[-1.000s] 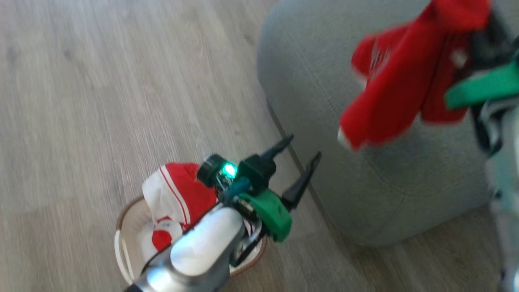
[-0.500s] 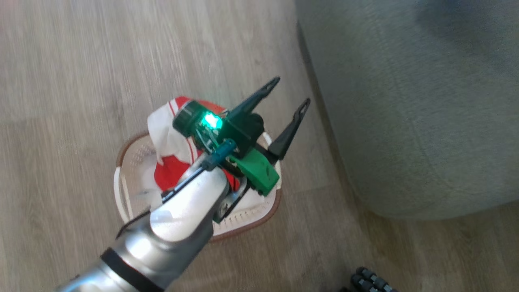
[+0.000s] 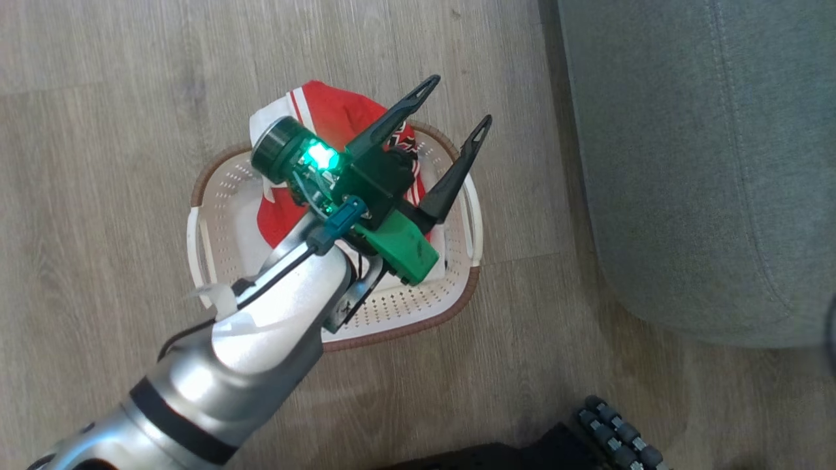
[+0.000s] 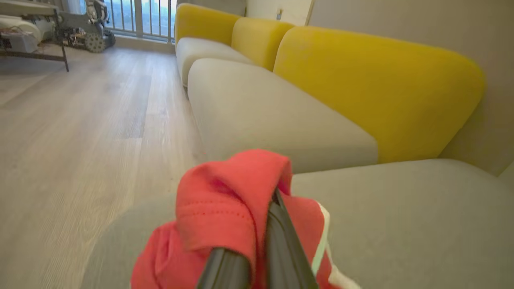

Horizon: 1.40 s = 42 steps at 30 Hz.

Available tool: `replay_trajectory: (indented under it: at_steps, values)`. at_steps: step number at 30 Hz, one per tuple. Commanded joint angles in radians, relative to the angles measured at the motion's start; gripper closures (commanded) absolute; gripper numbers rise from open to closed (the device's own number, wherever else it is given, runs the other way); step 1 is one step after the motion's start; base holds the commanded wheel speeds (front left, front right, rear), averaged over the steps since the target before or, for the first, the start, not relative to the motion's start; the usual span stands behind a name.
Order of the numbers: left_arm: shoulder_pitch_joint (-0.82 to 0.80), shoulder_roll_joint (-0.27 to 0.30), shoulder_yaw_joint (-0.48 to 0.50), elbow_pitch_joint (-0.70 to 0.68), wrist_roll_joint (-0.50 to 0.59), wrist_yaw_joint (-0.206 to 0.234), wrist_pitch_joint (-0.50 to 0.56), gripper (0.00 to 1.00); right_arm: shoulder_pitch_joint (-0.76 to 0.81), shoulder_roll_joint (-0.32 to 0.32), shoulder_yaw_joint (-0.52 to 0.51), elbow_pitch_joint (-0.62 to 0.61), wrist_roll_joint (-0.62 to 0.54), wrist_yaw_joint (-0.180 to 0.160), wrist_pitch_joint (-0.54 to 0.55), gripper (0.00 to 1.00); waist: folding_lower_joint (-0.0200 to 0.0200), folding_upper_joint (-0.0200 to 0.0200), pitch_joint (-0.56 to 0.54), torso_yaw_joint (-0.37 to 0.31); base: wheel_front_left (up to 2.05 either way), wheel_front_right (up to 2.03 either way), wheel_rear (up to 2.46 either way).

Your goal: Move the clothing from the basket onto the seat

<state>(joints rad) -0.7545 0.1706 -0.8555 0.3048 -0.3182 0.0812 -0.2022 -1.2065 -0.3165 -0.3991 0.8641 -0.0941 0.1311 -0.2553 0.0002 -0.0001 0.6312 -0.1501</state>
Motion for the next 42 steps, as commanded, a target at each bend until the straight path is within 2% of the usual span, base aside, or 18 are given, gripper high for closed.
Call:
replay_trajectory:
  at_steps: [1,7,8,9,10,16,27,37,42]
  values:
    - [-0.016,0.019,0.024,-0.045,0.014,0.010,0.008,0.00,0.028,0.008,-0.012,-0.010,-0.011,0.000,-0.006,1.00,-0.0002,0.0001,0.009,-0.004,0.00,0.00,0.00]
    - [-0.009,0.035,0.022,-0.063,0.010,0.016,0.023,0.00,0.056,0.049,-0.035,0.047,-0.022,0.000,-0.006,1.00,-0.0002,0.0001,0.009,-0.018,0.00,0.00,0.00]
    - [-0.008,0.037,0.022,-0.064,0.008,0.017,0.025,0.00,0.058,0.054,-0.036,0.048,-0.024,0.000,-0.006,0.68,-0.0002,0.0001,0.007,-0.021,0.00,0.00,0.00]
    - [-0.006,0.040,0.022,-0.064,0.007,0.018,0.025,0.00,0.061,0.059,-0.035,0.047,-0.026,0.000,-0.006,0.27,-0.0002,0.0001,0.005,-0.024,0.00,0.00,0.00]
    - [-0.004,0.042,0.022,-0.065,0.005,0.019,0.026,0.00,0.066,0.065,-0.031,0.046,-0.025,0.000,-0.006,0.00,-0.0002,0.0001,0.003,-0.027,0.00,0.00,0.00]
    - [0.007,0.044,0.026,-0.059,-0.011,0.023,0.022,0.00,0.136,0.076,0.035,0.013,0.005,0.000,-0.006,0.00,-0.0002,0.0001,-0.025,-0.037,0.00,0.00,0.00]
    - [0.059,0.037,0.059,-0.021,-0.062,0.040,-0.023,0.00,0.343,0.071,0.197,-0.157,0.124,0.000,-0.006,0.00,-0.0002,0.0001,-0.136,-0.043,0.00,0.00,0.00]
    - [0.161,0.012,0.108,0.031,-0.121,0.044,-0.056,0.00,0.479,0.059,0.296,-0.280,0.177,0.000,-0.006,0.00,-0.0002,0.0001,-0.324,0.030,0.00,0.00,0.00]
    - [0.231,0.004,0.152,0.035,-0.137,0.052,-0.059,0.00,0.553,0.082,0.337,-0.336,0.185,0.000,-0.006,0.00,-0.0002,0.0001,-0.415,0.077,0.00,0.00,0.00]
